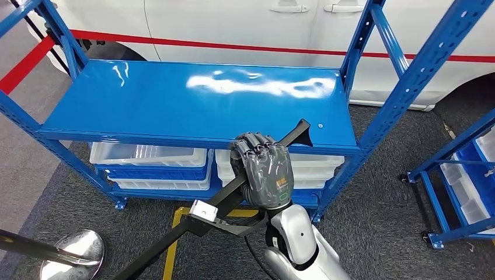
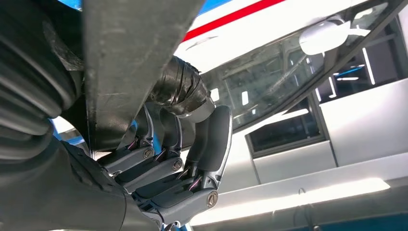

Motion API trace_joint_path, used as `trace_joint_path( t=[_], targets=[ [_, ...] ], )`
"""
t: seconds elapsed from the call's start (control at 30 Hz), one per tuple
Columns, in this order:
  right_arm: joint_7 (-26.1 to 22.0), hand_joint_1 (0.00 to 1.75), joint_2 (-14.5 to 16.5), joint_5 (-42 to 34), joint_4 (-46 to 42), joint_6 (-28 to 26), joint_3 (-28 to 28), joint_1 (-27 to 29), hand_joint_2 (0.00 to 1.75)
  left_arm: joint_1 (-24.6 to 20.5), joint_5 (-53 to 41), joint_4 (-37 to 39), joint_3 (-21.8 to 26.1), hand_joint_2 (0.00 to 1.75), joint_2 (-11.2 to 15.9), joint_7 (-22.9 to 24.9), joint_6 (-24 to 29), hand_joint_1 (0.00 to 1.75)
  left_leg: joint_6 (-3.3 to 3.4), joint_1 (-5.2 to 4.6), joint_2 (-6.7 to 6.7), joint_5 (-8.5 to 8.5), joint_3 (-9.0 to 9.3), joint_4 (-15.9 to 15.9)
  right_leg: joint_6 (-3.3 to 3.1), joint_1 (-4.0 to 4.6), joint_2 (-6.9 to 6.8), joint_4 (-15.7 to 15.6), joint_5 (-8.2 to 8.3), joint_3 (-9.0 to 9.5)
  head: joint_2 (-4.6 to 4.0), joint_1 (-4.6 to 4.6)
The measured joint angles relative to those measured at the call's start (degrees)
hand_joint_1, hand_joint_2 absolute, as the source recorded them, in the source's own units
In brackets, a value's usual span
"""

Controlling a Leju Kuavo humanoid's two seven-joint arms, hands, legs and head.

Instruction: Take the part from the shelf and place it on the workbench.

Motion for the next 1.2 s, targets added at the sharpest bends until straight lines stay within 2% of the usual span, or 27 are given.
trace_joint_path(
  t=[0.03,0.07,0.17,0.2,0.23,0.27,0.33,0.37,0.4,0.47,0.53,0.57,0.6,0.67,0.7,0.73,0.77,0.8,0.83,0.87,0.93,0.97,1.03,1.07,1.1,1.17,1.2],
  targets=[
    [-0.02,1.75,0.06,0.0,0.01,-0.01,-0.03,-0.02,1.75,0.02,0.0,0.0,0.0,1.75,0.02,0.0,0.01,0.0,-0.33,0.06,-0.06,-0.71,-0.36,0.48,-0.51,-0.1,-0.09,-0.16,0.53,-0.36,0.0,-0.01],
    [-0.02,1.75,0.14,-0.01,0.01,-0.01,-0.07,-0.02,1.75,0.05,0.0,0.0,0.01,1.75,0.03,0.0,0.01,0.0,-0.61,0.13,-0.12,-2.45,-0.97,1.92,-1.05,-0.23,-0.19,-0.33,1.15,-0.88,0.0,-0.02],
    [-0.03,1.75,0.34,-0.04,0.12,-0.01,-0.15,-0.02,1.75,0.07,0.0,0.0,0.01,1.75,0.03,0.0,0.02,0.0,-1.24,0.22,-0.19,-10.06,-3.9,11.8,-1.86,-0.16,-0.32,-0.27,2.96,-3.19,0.0,-0.07],
    [-0.03,1.75,0.35,-0.04,0.23,-0.01,-0.16,0.0,1.75,0.06,0.0,0.0,0.01,1.75,0.02,0.0,0.02,0.0,-1.36,0.22,-0.19,-11.0,-4.37,14.8,-1.87,-0.07,-0.34,-0.15,3.53,-4.03,0.0,-0.07],
    [-0.03,1.75,0.35,-0.04,0.34,-0.01,-0.17,0.02,1.75,0.05,0.0,0.0,0.01,1.75,0.03,-0.01,0.02,0.0,-1.41,0.23,-0.19,-10.61,-4.1,16.25,-1.84,0.01,-0.37,0.0,4.06,-4.86,0.0,-0.07],
    [-0.03,1.75,0.35,-0.04,0.43,-0.01,-0.18,0.03,1.75,0.04,0.0,0.0,0.01,1.75,0.05,-0.01,0.02,0.0,-1.37,0.23,-0.19,-9.16,-2.84,15.66,-1.75,0.04,-0.38,0.2,4.54,-5.67,0.0,-0.07],
    [-0.03,1.75,0.39,-0.04,0.48,-0.01,-0.21,0.05,1.75,0.0,0.0,0.0,0.01,1.75,0.11,-0.03,0.02,0.0,-1.08,0.19,-0.22,-6.42,2.27,9.08,-1.43,0.08,-0.35,0.76,5.34,-7.08,0.0,-0.09],
    [-0.03,1.75,0.43,-0.04,0.48,-0.02,-0.24,0.03,1.75,-0.03,0.0,0.0,0.01,1.75,0.14,-0.04,0.03,0.0,-0.85,0.08,-0.26,-6.22,5.12,4.78,-1.18,0.14,-0.34,1.08,5.67,-7.61,0.0,-0.07],
    [-0.03,1.75,0.46,-0.04,0.47,-0.02,-0.27,0.03,1.75,-0.04,0.0,0.0,0.01,1.75,0.15,-0.05,0.03,0.0,-0.58,-0.06,-0.3,-6.56,7.09,1.49,-0.88,0.19,-0.36,1.29,6.04,-7.95,0.0,-0.06],
    [-0.03,1.75,0.54,-0.04,0.47,-0.03,-0.31,0.02,1.75,-0.06,0.0,0.0,0.01,1.75,0.15,-0.08,0.04,0.0,0.05,-0.38,-0.37,-7.15,8.23,-1.15,-0.2,0.18,-0.45,1.27,6.88,-8.22,0.0,-0.02],
    [-0.03,1.75,0.57,-0.05,0.48,-0.04,-0.34,0.03,1.75,-0.09,0.0,0.0,0.01,1.75,0.09,-0.08,0.05,0.0,0.98,-0.18,-0.14,-6.15,7.55,-1.44,0.48,0.14,-0.39,1.43,6.8,-8.58,0.0,-0.01],
    [-0.03,1.75,0.57,-0.06,0.48,-0.04,-0.37,0.03,1.75,-0.11,-0.01,0.0,0.01,1.75,0.06,-0.07,0.05,0.0,1.52,-0.04,0.01,-5.46,7.09,-1.61,0.75,0.12,-0.29,2.47,5.38,-9.08,0.0,0.02],
    [-0.03,1.75,0.57,-0.07,0.48,-0.04,-0.4,0.03,1.75,-0.11,-0.01,0.0,0.01,1.75,0.03,-0.07,0.05,0.0,1.96,0.1,0.17,-4.73,6.47,-1.75,0.98,0.07,-0.19,4.53,3.04,-9.83,0.0,0.03],
    [-0.03,1.75,0.55,-0.09,0.51,-0.04,-0.44,0.06,1.75,-0.07,-0.01,0.0,0.02,1.75,0.07,-0.07,0.05,0.0,2.37,0.03,0.28,-3.44,4.87,-1.62,1.35,-0.14,-0.11,11.28,-2.4,-11.6,0.0,0.03],
    [-0.03,1.75,0.54,-0.08,0.55,-0.04,-0.45,0.08,1.75,-0.04,-0.01,0.0,0.02,1.75,0.09,-0.07,0.06,0.0,2.36,0.01,0.3,-2.87,4.01,-1.49,1.53,-0.24,-0.11,14.44,-3.79,-12.11,0.0,0.02],
    [-0.03,1.75,0.53,-0.08,0.61,-0.04,-0.45,0.1,1.75,-0.03,0.0,0.0,0.03,1.75,0.11,-0.07,0.07,0.0,2.31,0.0,0.3,-2.33,3.12,-1.31,1.64,-0.32,-0.12,16.3,-3.84,-11.94,0.0,0.02],
    [-0.03,1.75,0.52,-0.08,0.67,-0.04,-0.45,0.1,1.75,-0.03,0.0,0.0,0.03,1.75,0.12,-0.07,0.07,0.0,2.21,0.0,0.3,-1.87,2.26,-1.06,1.67,-0.4,-0.12,16.2,-2.75,-10.86,0.0,0.02],
    [-0.03,1.75,0.52,-0.08,0.72,-0.04,-0.45,0.09,1.75,-0.03,0.0,0.0,0.03,1.75,0.11,-0.07,0.06,0.0,2.09,0.0,0.29,-1.5,1.48,-0.78,1.62,-0.46,-0.12,14.47,-1.22,-9.05,0.0,0.02],
    [-0.03,1.75,0.53,-0.09,0.74,-0.04,-0.45,0.07,1.75,-0.02,0.0,0.0,0.03,1.75,0.08,-0.07,0.05,0.0,1.9,0.02,0.27,-1.16,0.78,-0.46,1.42,-0.48,-0.12,10.94,-0.01,-6.31,0.0,0.02],
    [-0.03,1.75,0.55,-0.09,0.74,-0.04,-0.45,0.04,1.75,-0.01,-0.01,0.0,0.03,1.75,0.03,-0.07,0.05,0.0,1.62,-0.01,0.25,-0.82,0.19,-0.18,1.19,-0.35,-0.1,6.77,0.22,-3.47,0.0,0.01],
    [-0.03,1.75,0.6,-0.1,0.76,-0.07,-0.48,-0.02,1.75,-0.01,-0.02,0.0,0.03,1.75,-0.09,-0.07,0.07,0.0,0.89,-0.01,0.22,0.04,-0.34,-0.1,0.76,0.04,-0.06,0.98,-0.23,0.07,0.0,0.02],
    [-0.04,1.75,0.61,-0.14,0.78,-0.08,-0.5,-0.06,1.75,-0.01,-0.02,0.0,0.03,1.75,-0.12,-0.06,0.09,0.0,0.47,0.01,0.21,0.55,-0.43,-0.28,0.57,0.27,-0.05,0.0,-0.37,0.41,0.0,0.03],
    [-0.07,1.75,0.61,-0.2,0.85,-0.09,-0.55,-0.12,1.75,0.06,-0.01,0.0,0.05,1.75,-0.1,-0.03,0.13,0.0,-0.26,0.11,0.14,0.83,-0.7,-0.45,-0.09,0.11,-0.17,-0.48,0.73,-0.23,0.0,0.1],
    [-0.08,1.75,0.62,-0.22,0.89,-0.1,-0.57,-0.15,1.75,0.08,-0.01,0.0,0.06,1.75,-0.07,-0.01,0.14,0.0,-0.55,0.15,0.08,-0.17,-1.14,0.17,-0.6,-0.05,-0.27,-0.72,1.37,-0.7,0.0,0.04],
    [-0.09,1.75,0.64,-0.23,0.92,-0.11,-0.59,-0.16,1.75,0.12,0.0,0.0,0.07,1.75,-0.03,0.0,0.14,0.0,-0.77,0.18,0.03,-2.21,-1.81,1.86,-1.05,-0.23,-0.37,-0.93,2.09,-1.31,0.0,-0.01],
    [-0.1,1.75,0.67,-0.31,0.97,-0.14,-0.64,-0.15,1.75,0.13,0.0,0.0,0.07,1.75,0.0,0.04,0.14,0.0,-1.11,0.27,0.0,-7.64,-3.65,8.3,-1.59,-0.19,-0.44,-0.79,3.28,-2.84,0.0,-0.12],
    [-0.1,1.75,0.68,-0.35,1.01,-0.15,-0.67,-0.13,1.75,0.14,0.0,0.0,0.07,1.75,0.0,0.04,0.14,0.0,-1.27,0.29,0.0,-9.45,-4.38,11.88,-1.61,-0.14,-0.44,-0.59,3.82,-3.74,0.0,-0.13]
  ],
)
